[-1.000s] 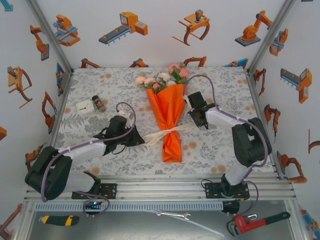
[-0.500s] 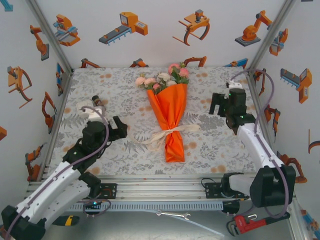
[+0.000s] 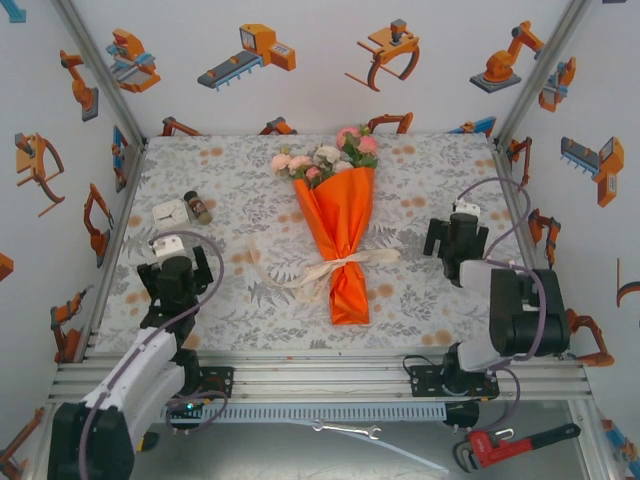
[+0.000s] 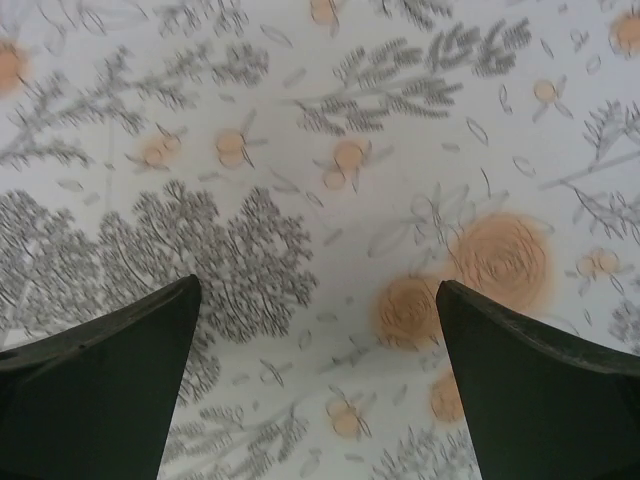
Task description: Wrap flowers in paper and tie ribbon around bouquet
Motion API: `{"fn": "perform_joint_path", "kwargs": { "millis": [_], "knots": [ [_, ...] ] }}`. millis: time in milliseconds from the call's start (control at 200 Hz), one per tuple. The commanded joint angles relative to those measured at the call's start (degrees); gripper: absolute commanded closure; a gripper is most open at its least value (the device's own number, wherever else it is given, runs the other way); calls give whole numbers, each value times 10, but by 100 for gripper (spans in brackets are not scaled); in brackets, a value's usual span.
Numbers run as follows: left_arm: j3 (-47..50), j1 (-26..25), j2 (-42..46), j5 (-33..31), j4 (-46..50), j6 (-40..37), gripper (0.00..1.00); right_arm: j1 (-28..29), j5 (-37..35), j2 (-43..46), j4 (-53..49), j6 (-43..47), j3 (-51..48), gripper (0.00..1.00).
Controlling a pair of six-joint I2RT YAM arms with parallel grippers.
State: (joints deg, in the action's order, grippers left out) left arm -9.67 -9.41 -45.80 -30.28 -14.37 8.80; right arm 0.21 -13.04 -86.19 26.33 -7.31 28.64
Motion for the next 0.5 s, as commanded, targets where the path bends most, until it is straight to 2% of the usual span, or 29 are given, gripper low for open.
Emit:
{"fn": "perform_joint_path", "kwargs": {
  "millis": [0, 25, 40, 90, 255, 370, 400, 426, 436, 496],
  "knots": [
    [12, 52, -74, 138, -201, -32, 3, -8, 31, -7, 204, 21, -60, 9],
    [13, 64, -101, 148, -238, -34, 3, -10, 33, -33, 296, 28, -86, 9],
    [11, 69, -118, 154, -256, -33, 3, -9, 28, -36, 318, 27, -95, 8],
    [-8, 91, -172, 190, -289, -36, 3, -10, 17, -17, 256, 14, -83, 1],
    [-65, 109, -302, 233, -341, -21, 3, -10, 30, -23, 254, 24, -74, 1],
    [-65, 111, -457, 265, -529, -30, 3, -10, 31, -22, 252, 23, -74, 1],
    [-79, 110, -434, 270, -476, -29, 3, -10, 31, -23, 253, 23, -74, 1],
    [-103, 110, -404, 263, -355, -25, 3, -10, 32, -23, 253, 23, -74, 1],
    [-111, 109, -398, 258, -337, -23, 3, -10, 31, -22, 253, 24, -74, 1],
    [-125, 98, -433, 261, -376, -44, 3, -10, 31, -24, 253, 24, -73, 1]
  ]
}}
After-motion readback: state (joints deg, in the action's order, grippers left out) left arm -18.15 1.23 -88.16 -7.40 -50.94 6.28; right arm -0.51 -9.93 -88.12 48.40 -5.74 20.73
